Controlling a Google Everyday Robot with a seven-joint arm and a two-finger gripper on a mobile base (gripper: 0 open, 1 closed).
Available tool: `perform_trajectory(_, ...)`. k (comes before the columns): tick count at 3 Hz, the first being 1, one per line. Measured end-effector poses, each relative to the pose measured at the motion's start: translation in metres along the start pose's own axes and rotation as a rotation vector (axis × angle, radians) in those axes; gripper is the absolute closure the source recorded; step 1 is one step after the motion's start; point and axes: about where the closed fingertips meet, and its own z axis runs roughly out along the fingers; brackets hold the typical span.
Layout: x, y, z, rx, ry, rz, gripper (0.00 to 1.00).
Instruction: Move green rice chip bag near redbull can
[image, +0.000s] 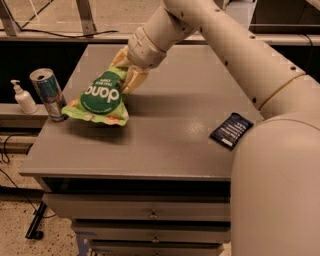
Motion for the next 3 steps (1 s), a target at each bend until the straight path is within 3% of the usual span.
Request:
perform_trajectory(1, -0.004, -0.012, 0.020, 0.032, -0.001, 0.015, 1.00)
perform_trajectory(3, -0.005, -0.008, 0.042, 0.027, -0.013, 0.045, 1.00)
